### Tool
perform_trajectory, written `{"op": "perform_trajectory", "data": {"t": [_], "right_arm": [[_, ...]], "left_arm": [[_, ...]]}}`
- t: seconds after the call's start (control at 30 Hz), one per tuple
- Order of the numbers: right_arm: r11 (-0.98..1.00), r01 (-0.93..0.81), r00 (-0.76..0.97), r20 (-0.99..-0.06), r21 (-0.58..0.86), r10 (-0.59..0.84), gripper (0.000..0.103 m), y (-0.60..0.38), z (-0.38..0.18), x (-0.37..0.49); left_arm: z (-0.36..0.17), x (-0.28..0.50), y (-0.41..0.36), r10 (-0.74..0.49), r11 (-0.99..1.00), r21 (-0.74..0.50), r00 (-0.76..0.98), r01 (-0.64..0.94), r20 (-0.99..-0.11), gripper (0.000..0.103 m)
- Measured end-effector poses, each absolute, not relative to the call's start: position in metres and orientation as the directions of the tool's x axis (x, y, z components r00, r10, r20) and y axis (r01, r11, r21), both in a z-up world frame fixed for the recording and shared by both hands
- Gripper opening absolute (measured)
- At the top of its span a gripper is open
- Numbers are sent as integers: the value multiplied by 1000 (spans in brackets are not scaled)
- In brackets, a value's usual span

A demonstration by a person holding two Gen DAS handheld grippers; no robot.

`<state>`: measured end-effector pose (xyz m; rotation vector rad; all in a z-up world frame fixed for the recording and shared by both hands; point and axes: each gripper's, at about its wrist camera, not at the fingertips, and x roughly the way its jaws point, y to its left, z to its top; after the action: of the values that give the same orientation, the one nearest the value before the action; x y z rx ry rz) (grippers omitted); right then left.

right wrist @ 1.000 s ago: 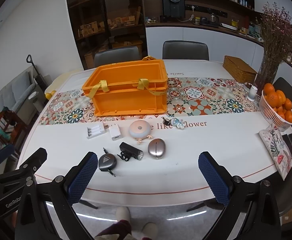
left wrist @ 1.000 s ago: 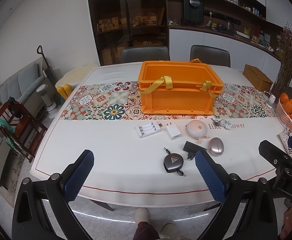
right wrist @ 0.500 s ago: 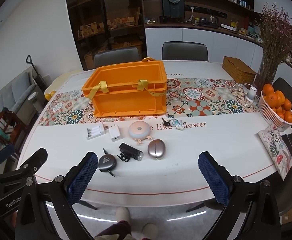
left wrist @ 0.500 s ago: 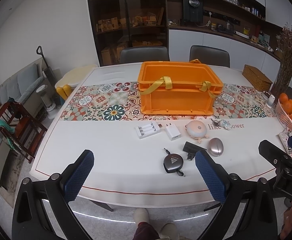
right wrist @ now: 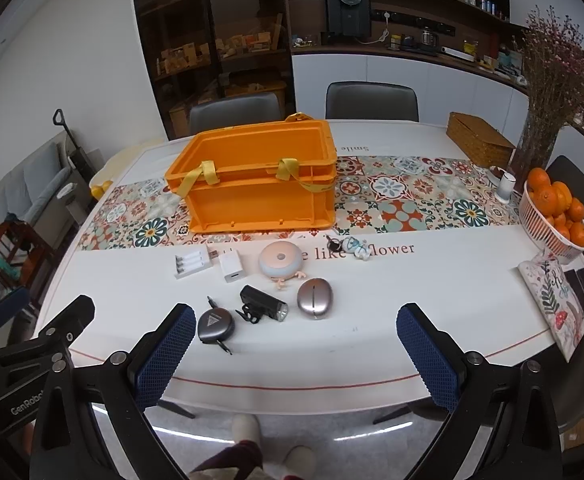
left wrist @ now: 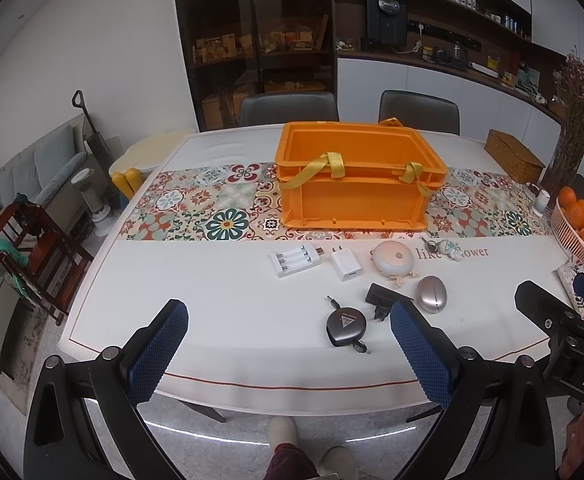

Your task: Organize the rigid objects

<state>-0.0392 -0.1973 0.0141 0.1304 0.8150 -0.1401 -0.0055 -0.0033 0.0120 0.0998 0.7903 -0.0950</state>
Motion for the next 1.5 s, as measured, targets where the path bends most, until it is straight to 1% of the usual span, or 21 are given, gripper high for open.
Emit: {"op": "perform_trajectory", "data": {"t": [0.17, 0.33, 0.47, 0.63, 0.87, 1.03, 1.17, 1.5], "right_arm": [[982, 178, 673, -736, 60, -77, 102, -197, 13, -38], [979, 193, 652, -754, 66, -78, 102, -199, 2, -33], [976, 206, 628, -774, 70, -77, 102, -203, -11, -27], [973, 220, 604, -793, 76, -74, 102, -205, -30, -19], [974, 222, 577, -811, 43, -96, 102, -207, -60, -5], [972, 228, 558, -825, 57, -83, 102, -216, -81, 5], [970, 241, 540, -836, 40, -99, 102, -218, -98, 11], [969, 245, 518, -847, 19, -115, 102, -224, -134, 21]], "left_arm": [[9, -2, -3, -59, 990, 47, 690, 133, -721, 103], [-5, 5, -4, -84, 988, 21, 654, 151, -752, 103], [-18, 12, -9, -91, 985, 23, 628, 170, -773, 103], [-40, 22, -17, -115, 978, 15, 597, 209, -794, 103], [-72, 37, -25, -119, 977, 11, 584, 215, -803, 103], [-95, 47, -30, -140, 973, -5, 576, 229, -805, 103], [-117, 57, -37, -141, 971, -4, 559, 239, -817, 103], [-162, 70, -53, -132, 962, 32, 565, 271, -815, 102]]}}
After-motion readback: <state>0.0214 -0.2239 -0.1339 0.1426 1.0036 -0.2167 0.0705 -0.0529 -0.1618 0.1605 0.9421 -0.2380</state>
